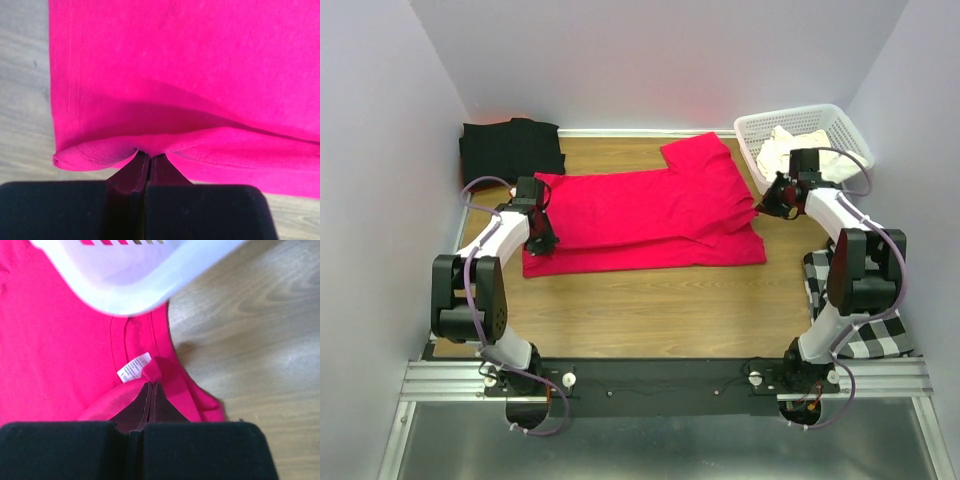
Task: Fold and stack the t-shirts
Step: Fold the flattened tshirt in 1/3 of the way
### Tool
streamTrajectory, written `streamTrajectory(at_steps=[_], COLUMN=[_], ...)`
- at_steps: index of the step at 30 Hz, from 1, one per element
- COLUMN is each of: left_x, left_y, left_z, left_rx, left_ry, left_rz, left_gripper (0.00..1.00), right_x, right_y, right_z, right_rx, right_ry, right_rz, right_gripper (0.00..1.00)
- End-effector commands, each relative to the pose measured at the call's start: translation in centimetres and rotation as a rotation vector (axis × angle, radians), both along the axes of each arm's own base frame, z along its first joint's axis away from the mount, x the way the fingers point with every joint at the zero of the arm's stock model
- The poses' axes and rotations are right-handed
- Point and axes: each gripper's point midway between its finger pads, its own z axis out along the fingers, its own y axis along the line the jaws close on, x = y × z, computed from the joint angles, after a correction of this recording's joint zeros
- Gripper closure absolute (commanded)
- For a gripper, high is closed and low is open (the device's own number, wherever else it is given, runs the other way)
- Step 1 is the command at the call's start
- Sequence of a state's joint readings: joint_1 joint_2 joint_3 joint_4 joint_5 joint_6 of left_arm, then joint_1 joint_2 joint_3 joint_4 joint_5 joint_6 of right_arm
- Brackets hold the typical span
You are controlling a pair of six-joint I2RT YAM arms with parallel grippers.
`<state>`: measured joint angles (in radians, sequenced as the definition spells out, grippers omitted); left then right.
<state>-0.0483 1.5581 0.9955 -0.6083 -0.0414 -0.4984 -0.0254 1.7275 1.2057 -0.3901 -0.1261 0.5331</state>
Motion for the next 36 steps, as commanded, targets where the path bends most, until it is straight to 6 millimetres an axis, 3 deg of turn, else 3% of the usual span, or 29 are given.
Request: streamTrajectory(at_steps=[1,2,8,10,15,18,19,20,22,23,25,26,28,31,36], left_x=[3.2,3.8,6.1,6.4,6.6,6.4,6.4,6.2,5.9,5.6,5.3,4.9,4.4,3.8,3.2], left_y=[0.2,0.2,0.3,0.7,0.9,1.0,1.2,1.3,1.6,2.1,2.7,3.4,4.2,5.4,4.6], left_z=[0.1,0.2,0.7,0.7,0.6,0.6,0.7,0.6,0.9,1.1,1.8,1.9,2.3,3.3,3.1], left_rx=[0.019,0.018,0.032,0.050,0.065,0.074,0.084,0.093,0.110,0.135,0.168,0.205,0.246,0.309,0.267], left_ry=[-0.063,-0.077,-0.109,-0.112,-0.113,-0.107,-0.106,-0.097,-0.097,-0.092,-0.098,-0.087,-0.088,-0.097,-0.096], left_rz=[0.015,0.022,0.028,0.030,0.027,0.013,0.012,0.006,0.004,0.004,0.012,0.023,0.031,0.055,0.038], left_gripper=[1.00,1.00,1.00,1.00,1.00,1.00,0.95,0.91,0.80,0.77,0.66,0.64,0.62,0.60,0.60], right_x=[2.7,3.6,7.2,8.4,9.2,7.8,7.1,5.9,4.2,2.7,0.8,0.0,-2.4,-4.8,-7.3], right_y=[1.0,1.1,1.4,1.6,2.0,3.1,4.3,4.7,6.7,7.1,8.7,9.0,9.9,10.0,9.5], right_z=[-0.4,0.0,1.3,3.0,5.8,5.4,6.0,4.6,4.5,2.8,1.8,2.0,0.1,-1.6,-3.3], right_rx=[0.042,0.045,0.058,0.062,0.083,0.105,0.104,0.095,0.085,0.077,0.078,0.076,0.074,0.080,0.065], right_ry=[-0.027,-0.044,-0.113,-0.165,-0.233,-0.214,-0.222,-0.187,-0.180,-0.136,-0.103,-0.104,-0.048,0.008,0.062], right_rz=[0.041,0.045,0.060,0.069,0.075,0.101,0.129,0.138,0.185,0.189,0.224,0.223,0.243,0.234,0.226], right_gripper=[0.93,0.92,0.61,0.54,0.51,0.51,0.51,0.51,0.51,0.51,0.51,0.51,0.51,0.51,0.51])
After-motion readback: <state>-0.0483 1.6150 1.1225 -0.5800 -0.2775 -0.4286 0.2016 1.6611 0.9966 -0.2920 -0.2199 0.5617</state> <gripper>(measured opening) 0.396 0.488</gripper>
